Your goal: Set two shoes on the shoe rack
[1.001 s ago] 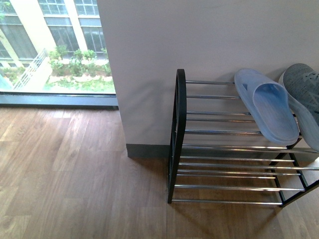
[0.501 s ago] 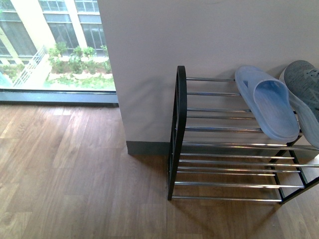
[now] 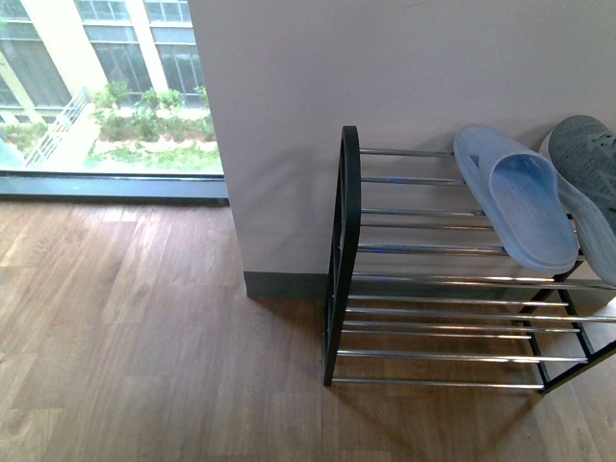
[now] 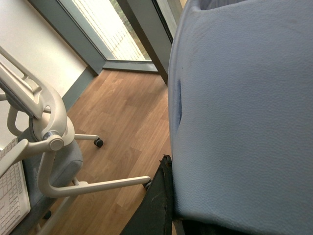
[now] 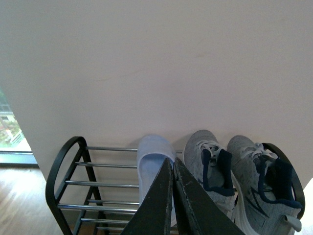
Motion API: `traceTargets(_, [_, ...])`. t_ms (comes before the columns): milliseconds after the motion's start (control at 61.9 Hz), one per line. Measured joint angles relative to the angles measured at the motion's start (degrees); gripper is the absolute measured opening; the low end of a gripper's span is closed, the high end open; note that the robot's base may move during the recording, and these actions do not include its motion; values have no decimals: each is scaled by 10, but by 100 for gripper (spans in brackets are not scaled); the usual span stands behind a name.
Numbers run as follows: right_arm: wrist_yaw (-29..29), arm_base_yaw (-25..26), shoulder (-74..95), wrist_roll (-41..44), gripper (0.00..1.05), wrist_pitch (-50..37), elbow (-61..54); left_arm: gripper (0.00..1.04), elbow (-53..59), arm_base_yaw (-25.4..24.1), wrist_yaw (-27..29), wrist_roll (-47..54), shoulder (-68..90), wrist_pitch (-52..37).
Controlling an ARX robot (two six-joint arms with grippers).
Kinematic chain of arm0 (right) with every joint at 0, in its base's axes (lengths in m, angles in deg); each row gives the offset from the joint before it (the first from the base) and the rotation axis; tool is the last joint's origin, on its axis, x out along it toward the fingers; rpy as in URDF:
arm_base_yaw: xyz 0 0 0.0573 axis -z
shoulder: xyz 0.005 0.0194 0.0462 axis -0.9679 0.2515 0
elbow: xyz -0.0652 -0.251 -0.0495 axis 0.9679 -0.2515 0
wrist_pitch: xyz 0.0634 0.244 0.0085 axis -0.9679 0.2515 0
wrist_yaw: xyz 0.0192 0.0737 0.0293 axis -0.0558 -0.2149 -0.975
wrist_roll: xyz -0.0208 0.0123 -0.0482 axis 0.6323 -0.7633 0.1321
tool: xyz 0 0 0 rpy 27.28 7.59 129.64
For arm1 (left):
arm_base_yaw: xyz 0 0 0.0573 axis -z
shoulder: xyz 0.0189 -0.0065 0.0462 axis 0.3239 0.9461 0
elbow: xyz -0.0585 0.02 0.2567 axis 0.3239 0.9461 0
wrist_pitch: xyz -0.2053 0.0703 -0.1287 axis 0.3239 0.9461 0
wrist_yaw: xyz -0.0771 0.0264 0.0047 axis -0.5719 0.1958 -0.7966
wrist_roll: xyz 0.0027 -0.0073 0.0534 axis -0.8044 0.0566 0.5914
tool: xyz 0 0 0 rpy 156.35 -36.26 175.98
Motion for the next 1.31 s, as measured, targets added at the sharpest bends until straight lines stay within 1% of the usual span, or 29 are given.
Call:
traceTargets(614, [0, 0, -139, 0, 1, 135, 0, 2, 0, 0, 0, 0, 0, 0])
traceTargets(872, [0, 0, -171, 0, 1, 168, 0, 2, 0, 0, 0, 0, 0, 0])
traceTargets(888, [0, 0, -179, 0, 1, 175, 0, 2, 0, 0, 0, 0, 0, 0])
traceTargets(953, [1, 0, -240, 0, 1, 256, 0, 2, 0, 0, 0, 0, 0, 0])
traceTargets(985, [0, 0, -256, 0, 1, 264, 0, 2, 0, 0, 0, 0, 0, 0])
traceTargets(1308, [0, -1, -270, 0, 1, 269, 0, 2, 0, 0, 0, 0, 0, 0])
